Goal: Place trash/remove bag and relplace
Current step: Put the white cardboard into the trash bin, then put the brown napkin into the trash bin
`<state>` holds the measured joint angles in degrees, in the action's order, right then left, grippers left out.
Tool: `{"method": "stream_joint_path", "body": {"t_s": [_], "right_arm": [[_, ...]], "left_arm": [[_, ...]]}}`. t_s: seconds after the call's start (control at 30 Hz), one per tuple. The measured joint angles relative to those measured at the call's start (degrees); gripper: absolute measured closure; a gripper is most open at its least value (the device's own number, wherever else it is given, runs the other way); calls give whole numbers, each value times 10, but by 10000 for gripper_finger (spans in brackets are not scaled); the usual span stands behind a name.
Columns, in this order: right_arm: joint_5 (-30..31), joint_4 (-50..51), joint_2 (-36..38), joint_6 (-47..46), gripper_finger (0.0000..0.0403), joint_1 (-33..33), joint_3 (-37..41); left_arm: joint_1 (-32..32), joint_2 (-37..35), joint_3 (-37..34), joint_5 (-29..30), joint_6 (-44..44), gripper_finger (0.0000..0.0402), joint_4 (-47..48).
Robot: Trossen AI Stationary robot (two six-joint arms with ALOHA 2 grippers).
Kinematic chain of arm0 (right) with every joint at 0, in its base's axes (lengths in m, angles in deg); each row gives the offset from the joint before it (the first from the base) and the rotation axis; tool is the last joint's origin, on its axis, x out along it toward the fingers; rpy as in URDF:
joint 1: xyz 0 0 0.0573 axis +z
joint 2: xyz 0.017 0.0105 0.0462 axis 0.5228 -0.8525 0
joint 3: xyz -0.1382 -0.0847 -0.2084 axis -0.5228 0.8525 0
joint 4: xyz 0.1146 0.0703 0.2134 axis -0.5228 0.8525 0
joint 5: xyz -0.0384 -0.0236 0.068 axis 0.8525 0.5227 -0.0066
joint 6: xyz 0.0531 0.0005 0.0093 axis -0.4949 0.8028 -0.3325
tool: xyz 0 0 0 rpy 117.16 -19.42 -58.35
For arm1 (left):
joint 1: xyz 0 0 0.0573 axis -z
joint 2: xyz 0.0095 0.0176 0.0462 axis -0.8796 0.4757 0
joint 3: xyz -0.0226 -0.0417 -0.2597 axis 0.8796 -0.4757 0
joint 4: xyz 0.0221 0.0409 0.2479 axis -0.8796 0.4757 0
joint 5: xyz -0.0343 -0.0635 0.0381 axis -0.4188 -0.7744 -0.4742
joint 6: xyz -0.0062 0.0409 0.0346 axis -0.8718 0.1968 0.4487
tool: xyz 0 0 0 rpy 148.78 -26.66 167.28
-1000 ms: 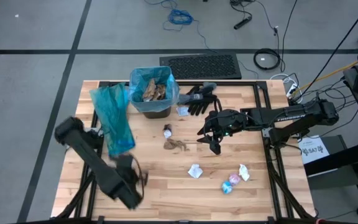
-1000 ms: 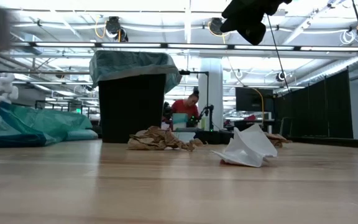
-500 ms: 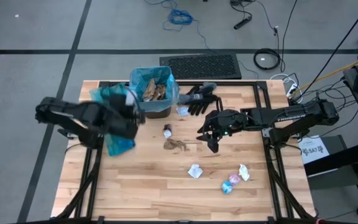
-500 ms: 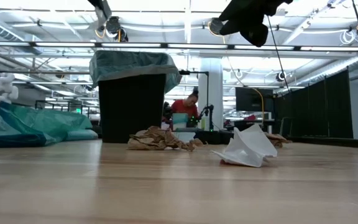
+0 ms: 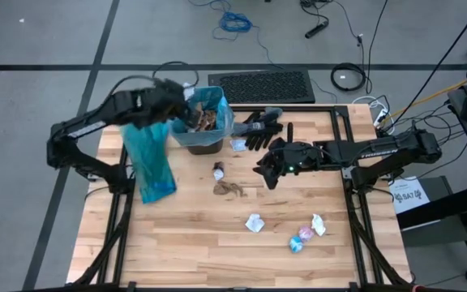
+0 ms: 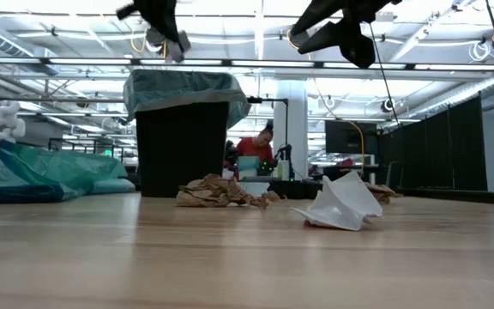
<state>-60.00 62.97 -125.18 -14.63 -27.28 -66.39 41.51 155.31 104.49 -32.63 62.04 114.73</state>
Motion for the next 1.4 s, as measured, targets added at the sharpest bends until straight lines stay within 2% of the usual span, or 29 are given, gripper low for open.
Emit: {"method": "stream_joint_path", "body": {"t_s": [0.13,0.23,0.43,0.67,0.87,0.93,1.03,1.17,1.4], "right_arm": [[1,-8,-6,-31,261,0,0],[1,-8,-12,-45,261,2,0],[0,-8,-19,-52,261,4,0],[0,-8,-19,7,261,4,0],[5,-9,-19,75,261,-14,0],[4,-12,-19,96,261,-25,0],[-13,-33,-19,136,261,-45,0],[-68,-53,-20,180,261,-76,0],[-78,-54,-21,180,261,-99,0]], "left_arm": [[-57,19,-1,-128,119,401,-26],[-86,24,-1,-203,159,401,-67],[-100,21,0,-193,172,388,-72],[-100,24,0,-179,158,334,-49],[-91,38,0,-174,151,287,18],[-84,39,0,-175,100,283,55],[-42,35,-2,-174,57,282,78],[61,13,-25,-173,60,282,37],[228,7,-47,-95,-74,282,11]]}}
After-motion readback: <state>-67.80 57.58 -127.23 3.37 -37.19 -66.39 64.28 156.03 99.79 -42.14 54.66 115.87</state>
